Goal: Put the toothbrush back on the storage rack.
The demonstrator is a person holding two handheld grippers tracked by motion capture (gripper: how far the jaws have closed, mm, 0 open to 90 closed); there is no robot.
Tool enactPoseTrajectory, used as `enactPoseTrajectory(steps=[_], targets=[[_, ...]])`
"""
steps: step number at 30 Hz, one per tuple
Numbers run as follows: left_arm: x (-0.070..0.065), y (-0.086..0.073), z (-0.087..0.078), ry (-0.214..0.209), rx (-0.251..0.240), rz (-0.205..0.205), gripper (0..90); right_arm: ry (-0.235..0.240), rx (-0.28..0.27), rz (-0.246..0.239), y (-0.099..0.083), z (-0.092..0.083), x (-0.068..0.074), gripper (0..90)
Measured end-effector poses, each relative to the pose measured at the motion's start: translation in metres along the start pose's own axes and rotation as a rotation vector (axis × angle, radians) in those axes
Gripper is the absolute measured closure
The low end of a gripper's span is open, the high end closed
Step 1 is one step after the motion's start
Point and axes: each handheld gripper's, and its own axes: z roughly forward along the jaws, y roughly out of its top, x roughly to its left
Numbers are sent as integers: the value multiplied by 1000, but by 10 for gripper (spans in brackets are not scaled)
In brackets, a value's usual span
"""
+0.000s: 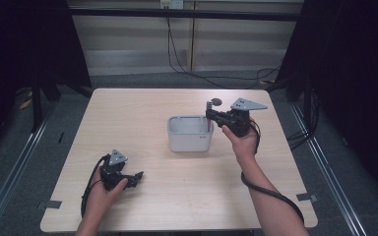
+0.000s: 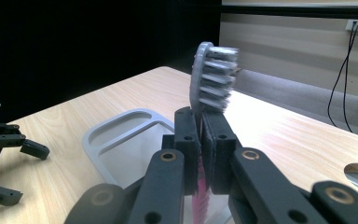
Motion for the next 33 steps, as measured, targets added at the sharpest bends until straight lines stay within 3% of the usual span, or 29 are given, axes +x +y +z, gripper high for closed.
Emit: enactPoseTrajectory(steps=[33], targets=[[0, 0, 0, 0, 0, 0, 134, -8, 41, -2, -14, -1, 0, 852]])
